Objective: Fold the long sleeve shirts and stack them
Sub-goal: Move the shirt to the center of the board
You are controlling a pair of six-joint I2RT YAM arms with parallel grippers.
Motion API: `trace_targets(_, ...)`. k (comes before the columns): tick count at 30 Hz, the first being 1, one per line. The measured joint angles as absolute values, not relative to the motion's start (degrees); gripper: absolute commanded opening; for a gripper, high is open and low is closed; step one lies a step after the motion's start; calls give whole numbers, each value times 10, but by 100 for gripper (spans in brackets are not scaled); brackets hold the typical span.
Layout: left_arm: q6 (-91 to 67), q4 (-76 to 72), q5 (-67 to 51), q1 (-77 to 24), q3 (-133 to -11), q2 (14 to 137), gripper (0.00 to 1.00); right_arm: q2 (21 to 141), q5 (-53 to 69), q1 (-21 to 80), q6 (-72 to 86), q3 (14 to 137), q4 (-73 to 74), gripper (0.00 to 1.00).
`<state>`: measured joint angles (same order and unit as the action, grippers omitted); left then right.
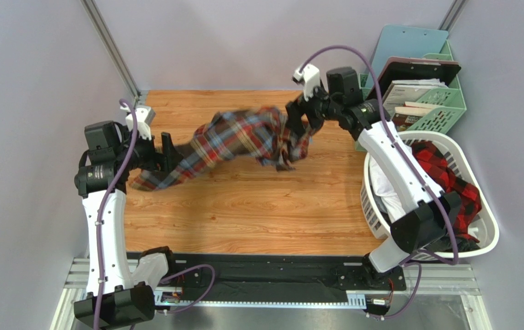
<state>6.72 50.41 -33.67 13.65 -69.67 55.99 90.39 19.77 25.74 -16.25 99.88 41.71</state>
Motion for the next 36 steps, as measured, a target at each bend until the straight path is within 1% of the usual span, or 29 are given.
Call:
trace_targets(3, 147, 530, -338, 136, -687, 560, 99, 915, 191, 212, -173, 887, 464, 100)
trace_targets(5, 208, 547, -334, 136, -670, 564, 99, 916, 193, 210, -176, 845, 501, 100)
trace_targets(8, 284, 564, -322, 136, -637, 584, 99, 910, 199, 229, -180, 812, 521, 97)
trace_targets(12, 367, 567, -297, 136, -585, 632, 94, 907, 200, 254, -180, 781, 524, 91)
trace_targets(17, 424, 559, -264, 136, -547, 709, 88, 958, 190, 258, -165, 774, 507, 83)
trace_targets(19, 434, 552, -253, 136, -541, 734, 87, 987, 190, 258, -158, 774, 495, 79)
trace_targets(21, 443, 546, -243, 136, -538, 759, 87, 1013, 193, 257, -149, 778, 490, 77)
trace_targets(25, 459, 538, -228, 136, -528, 784, 87, 1029, 211, 262, -128, 780, 486, 77)
trace_targets(32, 491, 542, -225, 135, -500, 776, 91, 1027, 218, 302, -96, 780, 462, 79)
trace_targets(33, 496, 542, -225, 135, -496, 774, 93, 1029, 216, 307, -94, 780, 458, 79)
trace_targets(36, 507, 542, -224, 127, -489, 771, 93, 1047, 205, 314, -90, 781, 444, 75)
